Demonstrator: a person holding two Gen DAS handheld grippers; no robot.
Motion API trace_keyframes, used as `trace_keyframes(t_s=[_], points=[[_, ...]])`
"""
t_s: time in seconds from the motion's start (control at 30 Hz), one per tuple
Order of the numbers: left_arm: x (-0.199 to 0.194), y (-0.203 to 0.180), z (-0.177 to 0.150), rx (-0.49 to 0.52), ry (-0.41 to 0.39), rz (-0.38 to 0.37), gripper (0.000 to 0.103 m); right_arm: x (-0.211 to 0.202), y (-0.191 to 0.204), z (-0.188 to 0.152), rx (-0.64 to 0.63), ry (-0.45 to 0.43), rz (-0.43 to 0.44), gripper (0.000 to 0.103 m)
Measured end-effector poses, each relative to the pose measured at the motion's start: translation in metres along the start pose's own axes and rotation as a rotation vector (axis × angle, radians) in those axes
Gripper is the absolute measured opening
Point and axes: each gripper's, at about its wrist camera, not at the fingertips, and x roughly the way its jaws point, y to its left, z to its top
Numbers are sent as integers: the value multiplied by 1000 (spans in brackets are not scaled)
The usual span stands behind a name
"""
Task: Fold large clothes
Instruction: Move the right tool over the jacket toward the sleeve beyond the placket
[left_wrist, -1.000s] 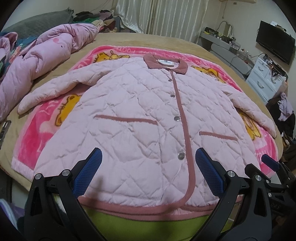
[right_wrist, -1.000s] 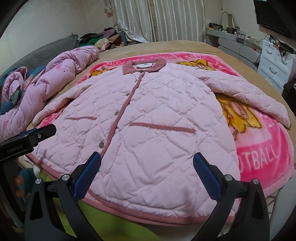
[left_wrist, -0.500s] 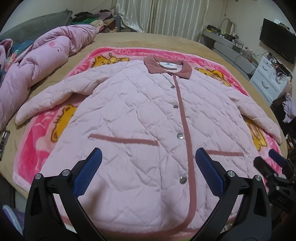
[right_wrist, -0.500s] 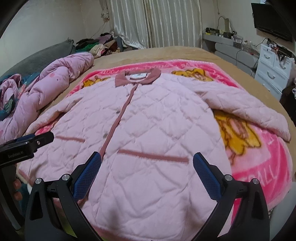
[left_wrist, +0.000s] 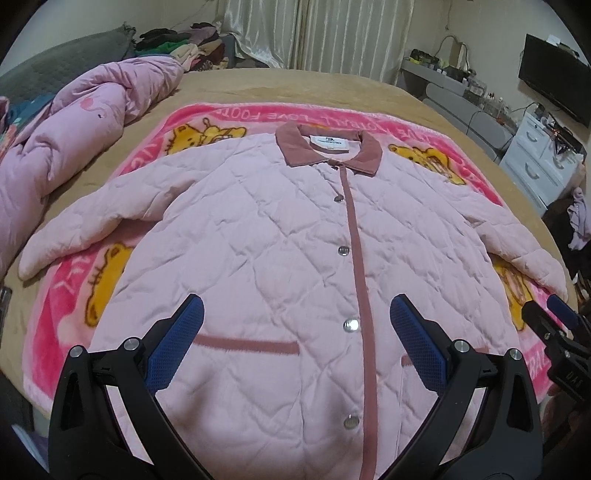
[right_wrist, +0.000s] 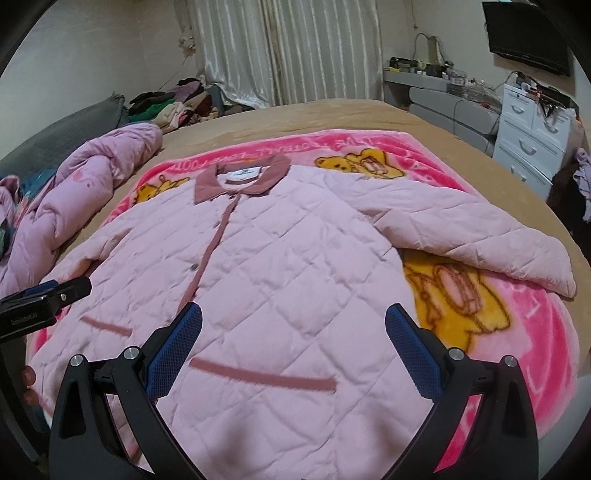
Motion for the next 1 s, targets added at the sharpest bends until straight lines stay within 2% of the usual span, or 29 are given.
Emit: trace_keyframes(t_s=[0.4, 0.83, 1.0], points=[[33, -14, 28, 21, 45, 5, 95, 34, -44, 24, 89, 6, -93, 99], [75, -28, 60, 29, 87, -15, 95, 63, -130, 41, 275, -9, -221, 99], [94, -38, 70, 46, 100, 0, 95, 69, -164, 45, 351, -10, -252, 99]])
